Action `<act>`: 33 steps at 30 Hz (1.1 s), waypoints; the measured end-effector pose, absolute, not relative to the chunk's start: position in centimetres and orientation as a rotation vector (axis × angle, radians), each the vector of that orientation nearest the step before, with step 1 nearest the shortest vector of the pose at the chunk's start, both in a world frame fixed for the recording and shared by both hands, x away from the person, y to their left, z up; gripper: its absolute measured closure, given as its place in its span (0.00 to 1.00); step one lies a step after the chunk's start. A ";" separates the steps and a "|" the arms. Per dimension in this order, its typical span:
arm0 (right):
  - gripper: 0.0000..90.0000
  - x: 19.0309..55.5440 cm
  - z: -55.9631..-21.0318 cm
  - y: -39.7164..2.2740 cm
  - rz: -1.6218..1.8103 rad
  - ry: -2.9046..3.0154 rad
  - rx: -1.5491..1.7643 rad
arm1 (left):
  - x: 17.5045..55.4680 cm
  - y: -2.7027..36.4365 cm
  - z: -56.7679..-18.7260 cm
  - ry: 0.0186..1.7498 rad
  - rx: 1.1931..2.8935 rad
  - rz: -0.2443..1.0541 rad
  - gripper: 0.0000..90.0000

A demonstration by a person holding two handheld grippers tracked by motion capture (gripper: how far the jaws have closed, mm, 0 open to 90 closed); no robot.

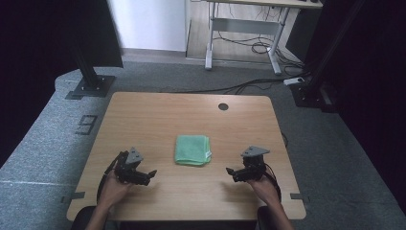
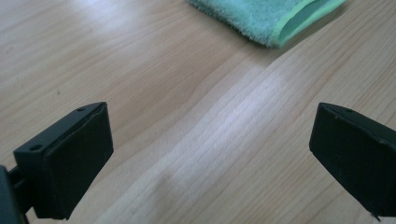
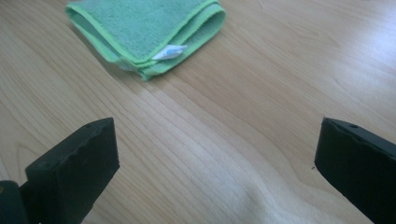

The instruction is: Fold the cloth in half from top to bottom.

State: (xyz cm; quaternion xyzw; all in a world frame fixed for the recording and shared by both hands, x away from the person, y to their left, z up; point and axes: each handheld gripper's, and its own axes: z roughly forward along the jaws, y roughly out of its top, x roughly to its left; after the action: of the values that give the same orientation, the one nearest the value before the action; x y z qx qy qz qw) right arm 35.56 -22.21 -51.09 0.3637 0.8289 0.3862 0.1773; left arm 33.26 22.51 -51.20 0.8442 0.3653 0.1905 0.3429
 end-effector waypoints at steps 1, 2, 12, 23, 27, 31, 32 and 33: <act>0.00 35.5 -51.2 -22.4 1.093 2.342 1.035 | 33.2 22.6 -51.3 0.955 2.195 0.494 0.00; 0.00 35.4 -51.4 -22.5 1.097 2.339 1.043 | 33.1 22.7 -51.5 0.961 2.192 0.489 0.00; 0.00 34.9 -53.3 -23.4 1.089 2.345 1.089 | 33.0 22.9 -53.0 0.981 2.222 0.457 0.00; 0.00 34.8 -55.3 -23.0 1.062 2.400 1.098 | 33.0 22.5 -54.4 0.985 2.275 0.440 0.00; 0.00 34.7 -55.7 -22.8 1.028 2.412 1.073 | 33.3 23.0 -54.9 1.012 2.238 0.369 0.00; 0.00 34.7 -55.7 -22.8 1.021 2.412 1.071 | 33.3 23.1 -54.9 1.017 2.236 0.373 0.00; 0.00 34.7 -55.7 -22.8 1.021 2.412 1.071 | 33.3 23.1 -54.9 1.018 2.236 0.374 0.00; 0.00 34.7 -55.7 -22.8 1.021 2.412 1.071 | 33.3 23.0 -54.9 1.019 2.237 0.374 0.00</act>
State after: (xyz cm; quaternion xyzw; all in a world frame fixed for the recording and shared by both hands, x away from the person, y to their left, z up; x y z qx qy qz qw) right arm 34.67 -22.77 -55.71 0.3739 0.8421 0.3564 0.1552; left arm 33.32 23.04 -54.89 0.8518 0.3880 0.1425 0.3217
